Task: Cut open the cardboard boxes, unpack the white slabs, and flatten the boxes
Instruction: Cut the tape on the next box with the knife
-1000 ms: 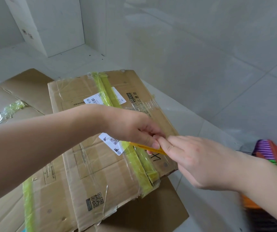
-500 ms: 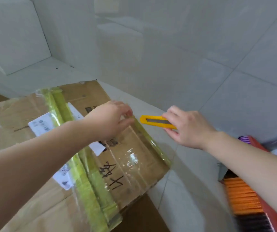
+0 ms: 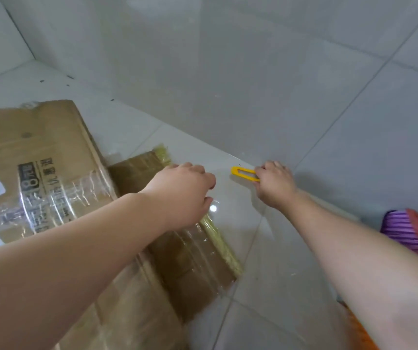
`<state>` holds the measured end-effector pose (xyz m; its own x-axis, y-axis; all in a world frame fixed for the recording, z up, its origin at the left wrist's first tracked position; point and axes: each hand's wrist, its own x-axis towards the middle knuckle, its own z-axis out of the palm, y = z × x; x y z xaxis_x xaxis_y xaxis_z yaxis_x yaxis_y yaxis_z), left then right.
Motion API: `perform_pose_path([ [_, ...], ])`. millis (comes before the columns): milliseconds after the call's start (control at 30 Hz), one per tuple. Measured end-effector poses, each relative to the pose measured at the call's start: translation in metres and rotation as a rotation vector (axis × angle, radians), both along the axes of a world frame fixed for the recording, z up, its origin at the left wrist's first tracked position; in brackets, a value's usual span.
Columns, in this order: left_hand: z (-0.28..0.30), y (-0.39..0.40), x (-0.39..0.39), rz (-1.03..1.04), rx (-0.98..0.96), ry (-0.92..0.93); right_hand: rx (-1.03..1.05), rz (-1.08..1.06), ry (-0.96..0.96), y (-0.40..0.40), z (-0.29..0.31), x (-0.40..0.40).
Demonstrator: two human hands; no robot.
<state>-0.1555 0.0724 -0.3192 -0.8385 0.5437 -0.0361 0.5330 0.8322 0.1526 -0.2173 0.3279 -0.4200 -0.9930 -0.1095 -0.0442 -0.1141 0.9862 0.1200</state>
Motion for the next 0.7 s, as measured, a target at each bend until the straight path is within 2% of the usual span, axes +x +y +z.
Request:
perform_pose_path([
  [200, -0.007, 0.001, -0.014, -0.025, -0.038, -0.06, -0.028, -0.082, -0.076, 0.014, -0.041, -0.017],
  [367, -0.008, -0.002, -0.017, -0.019, -0.042, -0.068, -0.022, -0.09, -0.047, 0.019, -0.056, -0.018],
  [533, -0.005, -0.004, -0.017, -0.012, -0.046, -0.073, -0.01, -0.113, -0.097, 0.013, -0.052, -0.022],
  [700, 0.01, -0.012, -0.017, -0.021, -0.011, -0.059, -0.133, -0.124, -0.07, -0.003, -0.027, -0.023],
])
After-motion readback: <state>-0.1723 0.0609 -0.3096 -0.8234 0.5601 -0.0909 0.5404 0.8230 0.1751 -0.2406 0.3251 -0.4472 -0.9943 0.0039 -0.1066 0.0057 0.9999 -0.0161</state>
